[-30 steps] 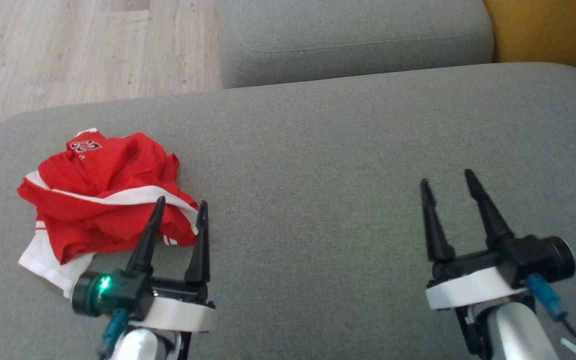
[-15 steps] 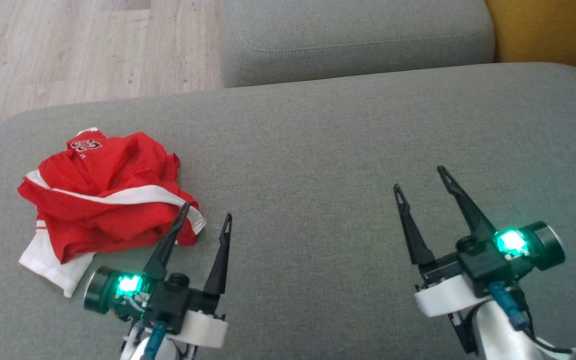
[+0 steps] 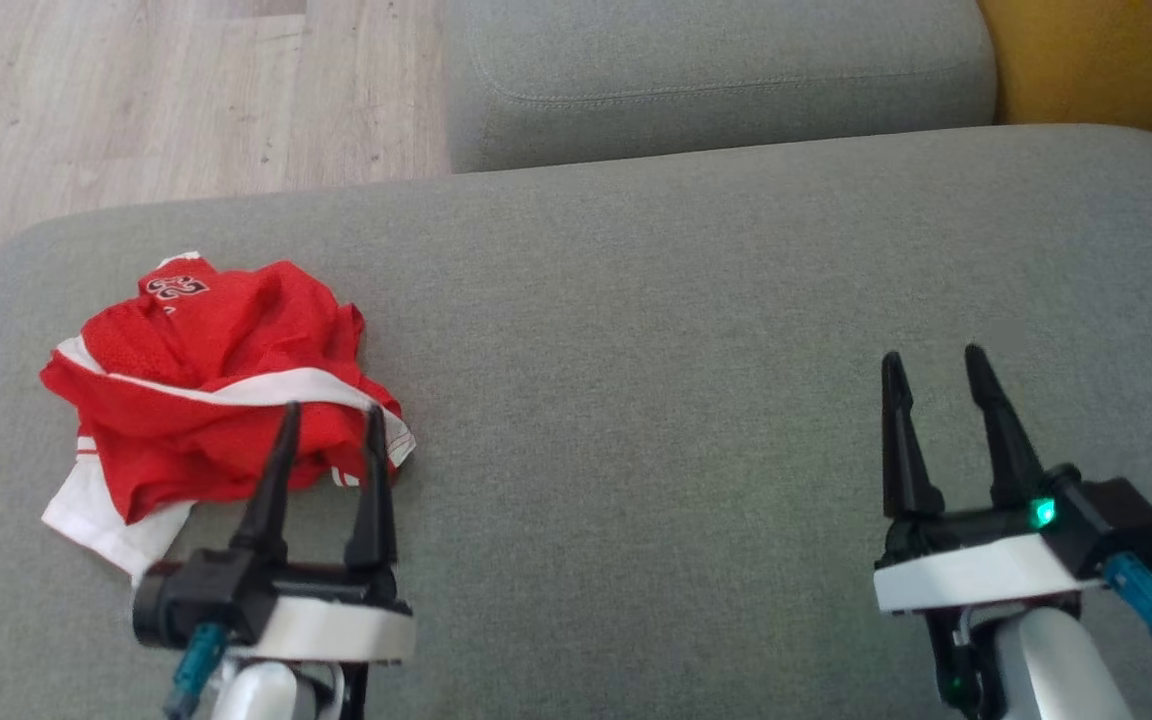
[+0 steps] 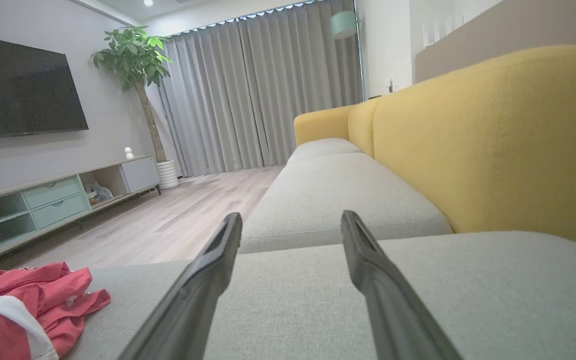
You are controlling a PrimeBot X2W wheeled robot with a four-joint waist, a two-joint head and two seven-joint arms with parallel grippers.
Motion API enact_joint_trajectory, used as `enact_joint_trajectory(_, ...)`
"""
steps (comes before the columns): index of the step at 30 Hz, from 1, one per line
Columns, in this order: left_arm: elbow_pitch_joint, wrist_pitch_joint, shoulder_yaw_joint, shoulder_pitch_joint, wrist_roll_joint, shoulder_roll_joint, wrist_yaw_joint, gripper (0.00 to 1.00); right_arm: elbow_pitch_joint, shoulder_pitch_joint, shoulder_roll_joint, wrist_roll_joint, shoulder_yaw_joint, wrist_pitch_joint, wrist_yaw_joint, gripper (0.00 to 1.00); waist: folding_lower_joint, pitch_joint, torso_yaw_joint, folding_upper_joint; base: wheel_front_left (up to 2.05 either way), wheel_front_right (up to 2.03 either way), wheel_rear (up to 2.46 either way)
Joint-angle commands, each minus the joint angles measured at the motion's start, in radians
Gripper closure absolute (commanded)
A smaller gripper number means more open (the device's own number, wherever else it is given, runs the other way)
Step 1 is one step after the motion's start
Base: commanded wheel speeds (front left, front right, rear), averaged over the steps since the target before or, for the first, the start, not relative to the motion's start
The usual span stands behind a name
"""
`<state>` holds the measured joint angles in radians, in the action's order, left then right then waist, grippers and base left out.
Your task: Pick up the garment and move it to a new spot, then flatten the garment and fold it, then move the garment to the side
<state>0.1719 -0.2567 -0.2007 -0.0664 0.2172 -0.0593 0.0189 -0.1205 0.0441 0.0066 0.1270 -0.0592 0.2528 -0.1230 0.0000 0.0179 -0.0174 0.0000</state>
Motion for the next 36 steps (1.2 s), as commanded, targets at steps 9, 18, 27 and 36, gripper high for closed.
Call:
enact_joint_trajectory(9,0.060,-0.005,0.027,-0.009,-0.020,0.007,0.023,0.00,-0.032,0.006,-0.007,0.032,-0.025,0.009,-0.008,0.00,0.0000,-0.007,0.008,0.0000,0.00,0.00,0.00)
enact_joint_trajectory(18,0.074,-0.005,0.031,-0.021,0.018,0.009,0.023,0.00,-0.089,0.015,-0.007,0.010,-0.010,0.009,-0.008,0.00,0.0000,-0.005,0.008,0.0000,0.00,0.00,0.00)
enact_joint_trajectory(27,0.073,-0.005,0.021,-0.032,0.024,0.009,0.018,0.00,-0.090,0.022,-0.007,0.012,-0.013,0.009,-0.008,0.00,0.0000,-0.001,0.015,0.0000,0.00,0.00,0.00)
enact_joint_trajectory(36,0.074,-0.005,0.044,-0.030,0.001,0.009,0.004,0.00,-0.094,0.013,-0.007,0.035,-0.072,0.009,-0.008,0.00,0.0000,-0.018,0.106,0.0000,0.00,0.00,0.00)
